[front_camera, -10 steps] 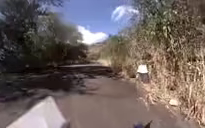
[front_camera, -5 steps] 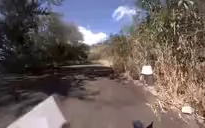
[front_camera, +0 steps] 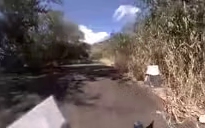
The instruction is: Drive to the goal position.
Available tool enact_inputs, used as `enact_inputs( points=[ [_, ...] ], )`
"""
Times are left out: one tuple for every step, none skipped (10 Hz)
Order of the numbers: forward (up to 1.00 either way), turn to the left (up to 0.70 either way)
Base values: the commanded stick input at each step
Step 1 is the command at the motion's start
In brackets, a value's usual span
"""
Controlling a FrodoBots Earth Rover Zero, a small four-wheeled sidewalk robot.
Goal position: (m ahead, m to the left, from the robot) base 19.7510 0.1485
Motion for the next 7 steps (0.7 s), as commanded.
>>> enact_inputs(
  points=[
    [0.50, 0.00],
    [0.50, 0.00],
    [0.50, 0.00],
    [0.50, 0.00],
    [0.50, 0.00],
    [0.50, 0.00],
    [0.50, 0.00]
  ],
)
